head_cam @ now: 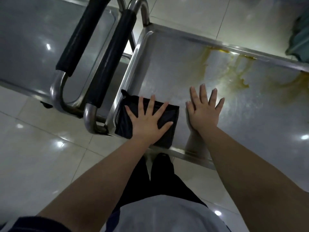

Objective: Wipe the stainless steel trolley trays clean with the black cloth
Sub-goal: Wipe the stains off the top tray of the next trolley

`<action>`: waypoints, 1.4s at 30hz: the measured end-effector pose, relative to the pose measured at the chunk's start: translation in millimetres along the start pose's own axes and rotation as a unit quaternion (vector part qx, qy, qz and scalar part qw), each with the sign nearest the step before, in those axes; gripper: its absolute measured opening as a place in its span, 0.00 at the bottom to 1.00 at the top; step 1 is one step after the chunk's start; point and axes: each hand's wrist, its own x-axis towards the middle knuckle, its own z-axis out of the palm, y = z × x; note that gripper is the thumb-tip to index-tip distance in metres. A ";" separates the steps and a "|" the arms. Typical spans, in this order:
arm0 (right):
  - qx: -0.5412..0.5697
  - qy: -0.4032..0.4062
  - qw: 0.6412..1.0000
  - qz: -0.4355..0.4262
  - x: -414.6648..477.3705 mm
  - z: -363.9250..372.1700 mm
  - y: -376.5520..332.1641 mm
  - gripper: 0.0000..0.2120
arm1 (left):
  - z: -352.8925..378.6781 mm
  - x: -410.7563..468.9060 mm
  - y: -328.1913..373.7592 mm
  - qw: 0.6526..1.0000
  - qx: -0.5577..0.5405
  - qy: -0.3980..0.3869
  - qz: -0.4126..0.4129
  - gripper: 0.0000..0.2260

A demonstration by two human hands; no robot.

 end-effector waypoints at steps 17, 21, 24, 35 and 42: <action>-0.008 0.005 0.999 0.046 37.9 -12.1 3.1 0.29 | -6.8 27.4 -15.9 1.000 0.022 0.004 0.009 0.37; -0.015 0.009 0.999 0.044 45.3 -10.9 2.9 0.29 | -24.3 109.5 -8.1 0.999 0.015 0.022 0.025 0.36; -0.020 0.012 0.998 0.050 55.2 -13.6 0.6 0.29 | -39.5 187.6 5.7 1.000 0.011 0.013 0.023 0.37; -0.045 0.012 0.997 0.058 73.4 -15.6 -1.3 0.29 | -80.2 354.1 27.6 0.994 0.022 -0.014 0.103 0.39; -0.051 0.003 0.997 0.052 76.4 -14.6 1.0 0.30 | -80.3 338.0 23.3 0.992 0.017 0.085 0.095 0.34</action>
